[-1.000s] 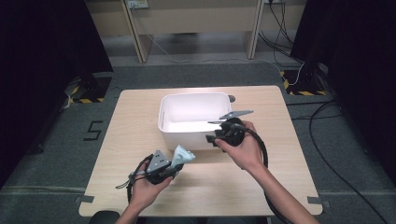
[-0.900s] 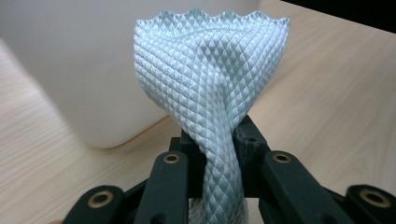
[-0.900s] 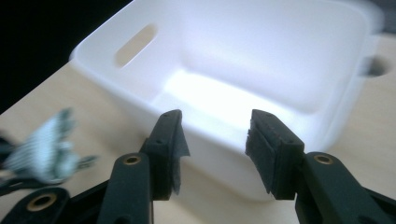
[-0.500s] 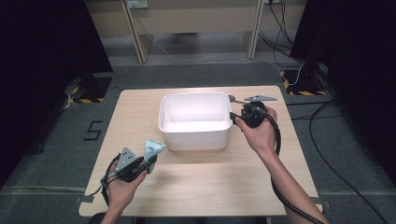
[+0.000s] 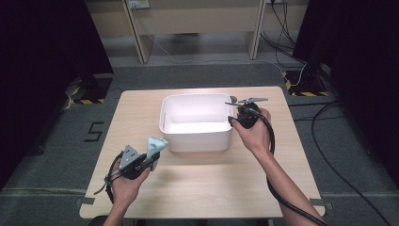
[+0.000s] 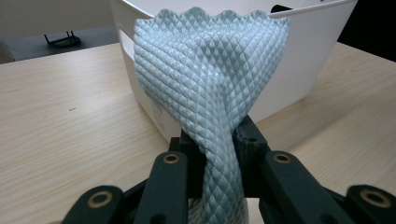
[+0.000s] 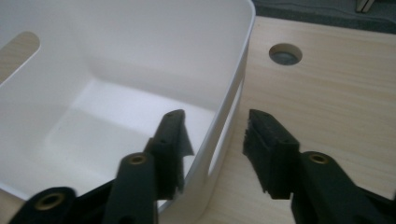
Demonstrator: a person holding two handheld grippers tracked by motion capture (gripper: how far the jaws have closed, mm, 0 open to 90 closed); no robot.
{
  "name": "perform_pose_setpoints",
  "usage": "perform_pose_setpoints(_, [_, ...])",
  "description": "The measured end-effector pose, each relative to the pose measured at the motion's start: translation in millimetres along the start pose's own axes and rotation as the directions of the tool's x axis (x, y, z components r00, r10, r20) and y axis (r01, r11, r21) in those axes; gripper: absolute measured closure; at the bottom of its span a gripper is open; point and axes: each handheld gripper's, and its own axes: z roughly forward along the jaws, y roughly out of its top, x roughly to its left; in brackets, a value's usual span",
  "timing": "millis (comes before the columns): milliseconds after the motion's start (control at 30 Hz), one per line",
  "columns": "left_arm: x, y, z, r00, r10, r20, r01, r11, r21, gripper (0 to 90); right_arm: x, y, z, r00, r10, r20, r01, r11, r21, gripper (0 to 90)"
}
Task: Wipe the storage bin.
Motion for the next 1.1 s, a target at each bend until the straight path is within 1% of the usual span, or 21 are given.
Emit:
perform_pose_setpoints(67, [-1.1, 1.2, 2.7, 1.0000, 0.001, 0.003, -0.001, 1.0000, -0.003, 76.8, 1.5, -1.5, 1.2, 0.9997, -0.008, -0.022, 0.008, 1.000, 0.008, 68.2])
perform_pose_setpoints(100, [-1.6, 1.7, 3.4, 1.0000, 0.004, 0.003, -0.004, 1.0000, -0.002, 76.8, 3.0, -1.4, 0.7, 0.9996, -0.011, -0.024, 0.011, 1.000, 0.012, 71.2])
perform_pose_setpoints(133, [-2.4, 2.4, 4.5, 1.0000, 0.006, 0.005, -0.006, 1.0000, -0.003, 76.8, 4.1, -1.1, 0.3, 0.9996, -0.013, -0.026, 0.014, 1.000, 0.015, 71.6])
perform_pose_setpoints(200, [-3.6, 3.8, 6.3, 0.9999, 0.011, 0.010, -0.012, 0.9999, 0.002, 76.8, 6.2, -0.5, -0.9, 0.9994, -0.032, -0.012, 0.032, 0.999, 0.022, 72.6])
perform_pose_setpoints(267, [-3.9, 4.1, 8.3, 0.9999, 0.011, 0.013, -0.011, 0.9999, 0.001, 76.8, 6.6, -0.7, -1.6, 0.9997, -0.019, -0.014, 0.020, 0.999, 0.028, 73.3])
perform_pose_setpoints(300, [-3.8, 4.3, 8.8, 0.9998, 0.013, 0.014, -0.013, 0.9999, 0.004, 76.8, 6.1, -0.6, -2.2, 0.9998, -0.001, -0.021, 0.002, 1.000, 0.031, 73.4])
perform_pose_setpoints(367, [-4.2, 4.9, 10.0, 0.9998, 0.015, 0.015, -0.015, 0.9999, 0.008, 76.7, 6.3, -0.4, -2.1, 0.9998, 0.004, -0.018, -0.004, 0.999, 0.033, 73.5])
perform_pose_setpoints(533, [-4.3, 6.0, 15.5, 0.9997, 0.018, 0.013, -0.018, 0.9997, 0.017, 76.7, 8.4, 0.2, -1.1, 1.0000, -0.006, 0.000, 0.006, 0.999, 0.033, 73.7])
perform_pose_setpoints(633, [-4.7, 6.7, 17.9, 0.9997, 0.022, 0.014, -0.022, 0.9995, 0.022, 76.6, 9.6, 0.4, -2.5, 1.0000, -0.005, 0.005, 0.005, 0.999, 0.046, 75.0])
perform_pose_setpoints(700, [-5.1, 7.1, 19.6, 0.9996, 0.025, 0.015, -0.026, 0.9994, 0.024, 76.6, 9.8, 0.4, -3.2, 1.0000, -0.004, 0.003, 0.004, 0.999, 0.049, 76.6])
perform_pose_setpoints(833, [-6.0, 7.5, 21.1, 0.9992, 0.038, 0.014, -0.039, 0.9987, 0.034, 76.6, 13.2, 1.9, -5.7, 1.0000, -0.003, 0.006, 0.003, 0.997, 0.077, 80.9])
perform_pose_setpoints(867, [-6.8, 7.2, 20.8, 0.9992, 0.038, 0.013, -0.039, 0.9987, 0.034, 76.6, 14.3, 1.5, -6.5, 1.0000, 0.004, 0.007, -0.005, 0.997, 0.081, 80.9])
perform_pose_setpoints(1000, [-7.3, 5.4, 19.8, 0.9993, 0.033, 0.015, -0.034, 0.9988, 0.036, 76.5, 18.2, -3.2, -11.9, 0.9998, 0.001, 0.021, -0.003, 0.996, 0.085, 80.3])
perform_pose_setpoints(1100, [-9.6, 4.9, 19.2, 0.9991, 0.038, 0.019, -0.039, 0.9985, 0.038, 76.5, 21.8, -10.7, -19.1, 0.9994, -0.015, 0.030, 0.012, 0.997, 0.080, 79.2])
